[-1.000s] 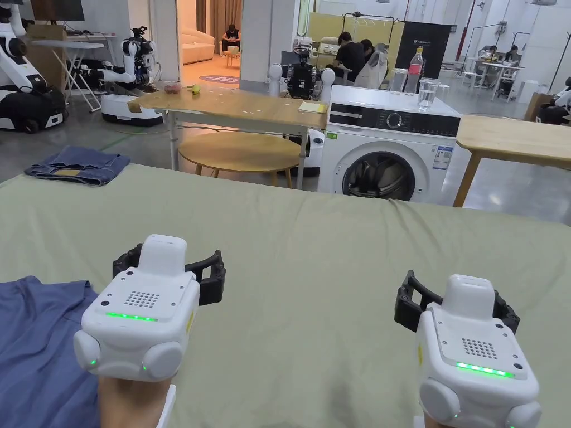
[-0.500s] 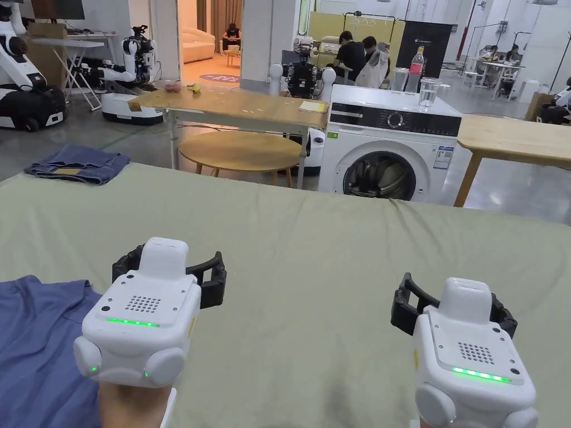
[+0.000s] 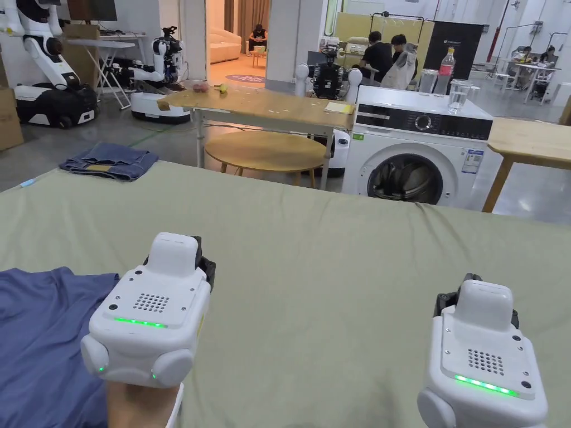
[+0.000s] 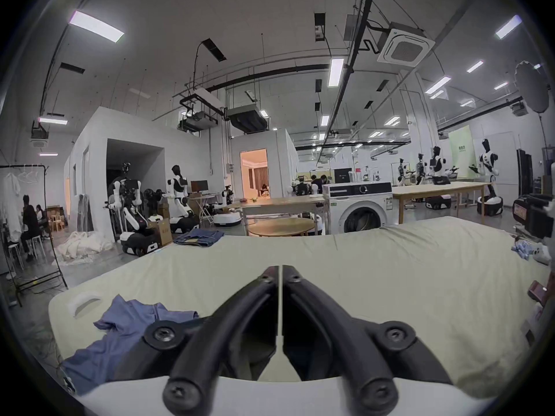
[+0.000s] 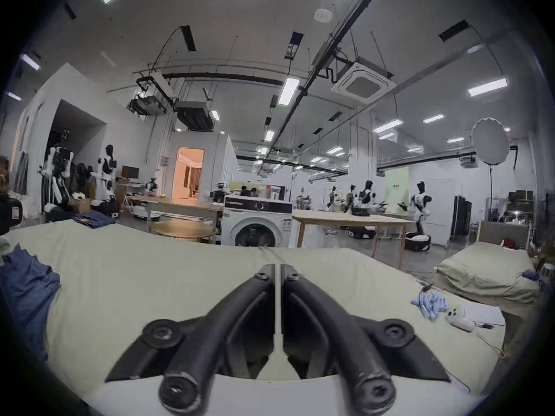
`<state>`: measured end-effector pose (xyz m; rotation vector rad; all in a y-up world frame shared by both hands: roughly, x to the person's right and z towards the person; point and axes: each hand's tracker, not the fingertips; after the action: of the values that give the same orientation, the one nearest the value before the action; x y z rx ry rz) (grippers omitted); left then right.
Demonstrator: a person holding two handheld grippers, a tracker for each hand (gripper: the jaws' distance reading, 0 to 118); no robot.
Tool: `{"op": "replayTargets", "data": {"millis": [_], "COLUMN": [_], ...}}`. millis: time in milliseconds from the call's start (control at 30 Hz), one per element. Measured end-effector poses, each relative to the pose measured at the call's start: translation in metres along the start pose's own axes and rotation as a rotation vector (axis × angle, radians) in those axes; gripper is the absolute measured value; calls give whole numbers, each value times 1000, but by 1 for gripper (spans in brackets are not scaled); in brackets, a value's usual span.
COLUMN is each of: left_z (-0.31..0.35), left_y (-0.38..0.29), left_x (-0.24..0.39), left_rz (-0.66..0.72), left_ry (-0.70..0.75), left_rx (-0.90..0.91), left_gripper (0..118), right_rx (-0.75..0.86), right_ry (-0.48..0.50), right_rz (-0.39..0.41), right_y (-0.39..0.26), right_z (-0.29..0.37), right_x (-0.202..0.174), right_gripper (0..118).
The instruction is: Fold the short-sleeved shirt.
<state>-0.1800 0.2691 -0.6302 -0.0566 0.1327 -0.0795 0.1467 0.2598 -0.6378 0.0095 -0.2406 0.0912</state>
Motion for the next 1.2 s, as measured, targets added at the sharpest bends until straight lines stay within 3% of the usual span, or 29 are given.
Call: {"op": "replayTargets", "data": {"millis": [200, 400, 667, 900, 933, 967, 1000, 1033, 1200], "left_z": [7, 17, 29, 4, -2, -10, -16, -23, -57], "left_y": [3, 4, -12, -37, -41, -46, -51, -56, -80], "left_x": [-11, -67, -175, -233, -236, -238, -239, -238, -219], "left_rz": [-49, -35, 125, 249, 264, 285, 298, 312, 366], "left_ry": [43, 135, 244, 134, 127, 106, 90, 81, -12], "left_rx": [-21, -160, -444, -734, -773, -800, -830, -859, -948], "left_gripper": [0, 0, 0, 0, 8, 30, 61, 74, 76], "right_rx": [-31, -59, -89, -134, -138, -144, -147, -151, -175], "right_ry": [125, 285, 476, 545, 548, 552, 553, 551, 527], "right_rz": [-31, -62, -42, -8, 0, 8, 14, 24, 44], "right_y": [4, 10, 12, 1, -2, -4, -5, -6, -14], "right_z": [-1, 2, 14, 17, 17, 17, 17, 17, 10], "right_x": [-7, -45, -124, -153, -154, -154, -154, -152, -141], "right_gripper": [0, 0, 0, 0, 0, 0, 0, 0, 0]}}
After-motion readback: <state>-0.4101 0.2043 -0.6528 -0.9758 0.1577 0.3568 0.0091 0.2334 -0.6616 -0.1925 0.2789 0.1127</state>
